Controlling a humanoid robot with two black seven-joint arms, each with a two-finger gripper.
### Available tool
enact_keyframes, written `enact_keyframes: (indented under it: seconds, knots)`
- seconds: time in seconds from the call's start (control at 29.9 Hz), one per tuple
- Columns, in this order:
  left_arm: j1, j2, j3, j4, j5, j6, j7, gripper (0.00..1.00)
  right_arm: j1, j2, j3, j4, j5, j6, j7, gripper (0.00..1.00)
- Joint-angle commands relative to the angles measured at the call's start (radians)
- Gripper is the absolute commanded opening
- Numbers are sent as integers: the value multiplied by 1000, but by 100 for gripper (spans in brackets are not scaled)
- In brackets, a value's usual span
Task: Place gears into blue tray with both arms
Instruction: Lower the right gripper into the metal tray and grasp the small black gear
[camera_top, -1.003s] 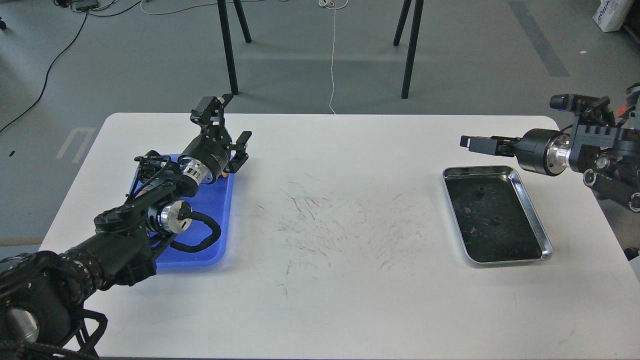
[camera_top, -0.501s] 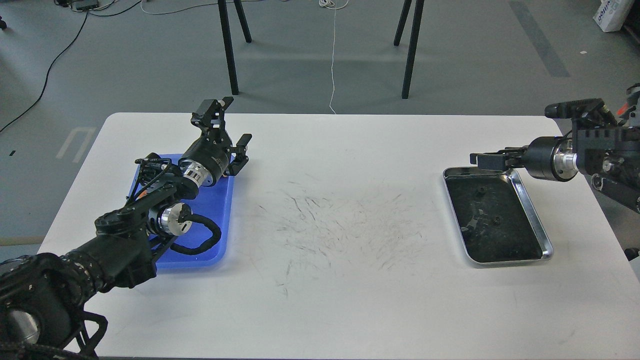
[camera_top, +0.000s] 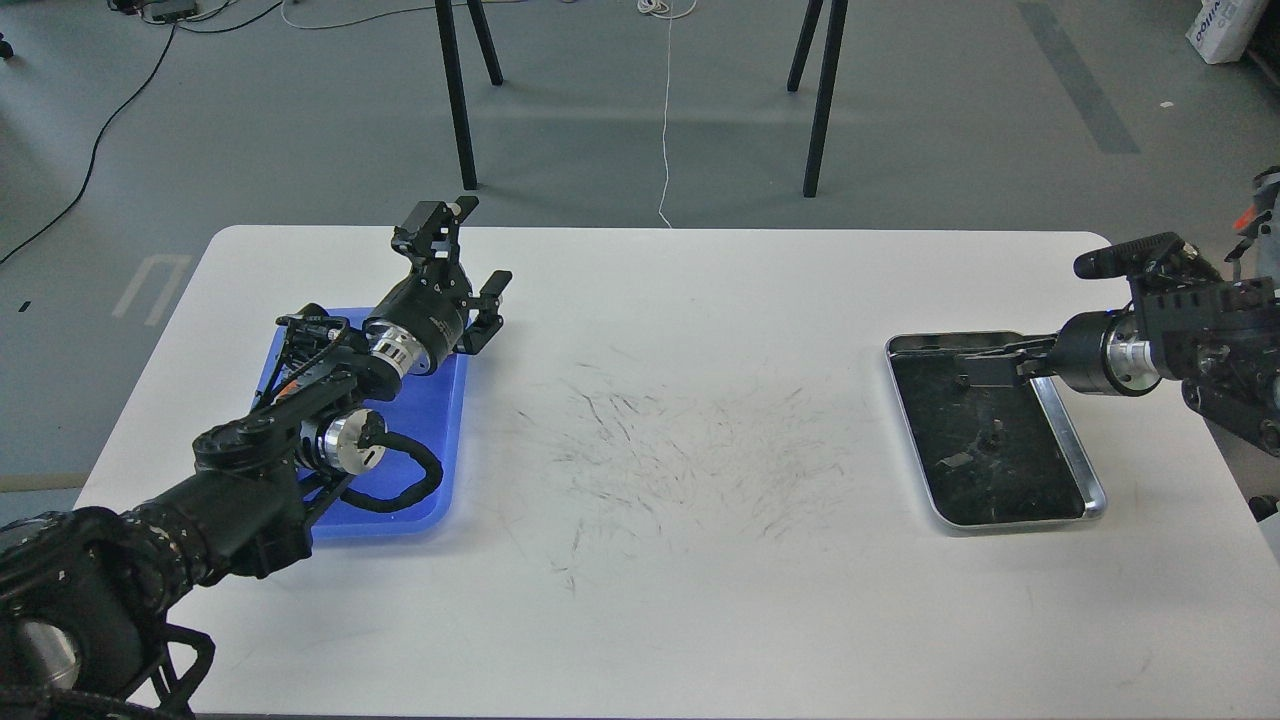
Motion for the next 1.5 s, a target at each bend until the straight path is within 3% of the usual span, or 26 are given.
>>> enact_keyframes:
  seconds: [0.0, 0.57, 1.0, 1.47]
  knots:
    - [0, 0, 1, 1, 4, -1, 0, 100, -16, 7, -2, -14, 0, 1, 0, 96]
    - [-3, 3, 0, 3, 4, -1, 0, 100, -96, 102, 1, -179, 3, -6, 0, 78]
    - [-4, 6, 2, 11, 5, -1, 0, 100, -99, 122, -1, -192, 3, 0, 0, 56]
    - [-6, 3, 2, 11, 4, -1, 0, 100, -111, 130, -2, -193, 2, 0, 0, 42]
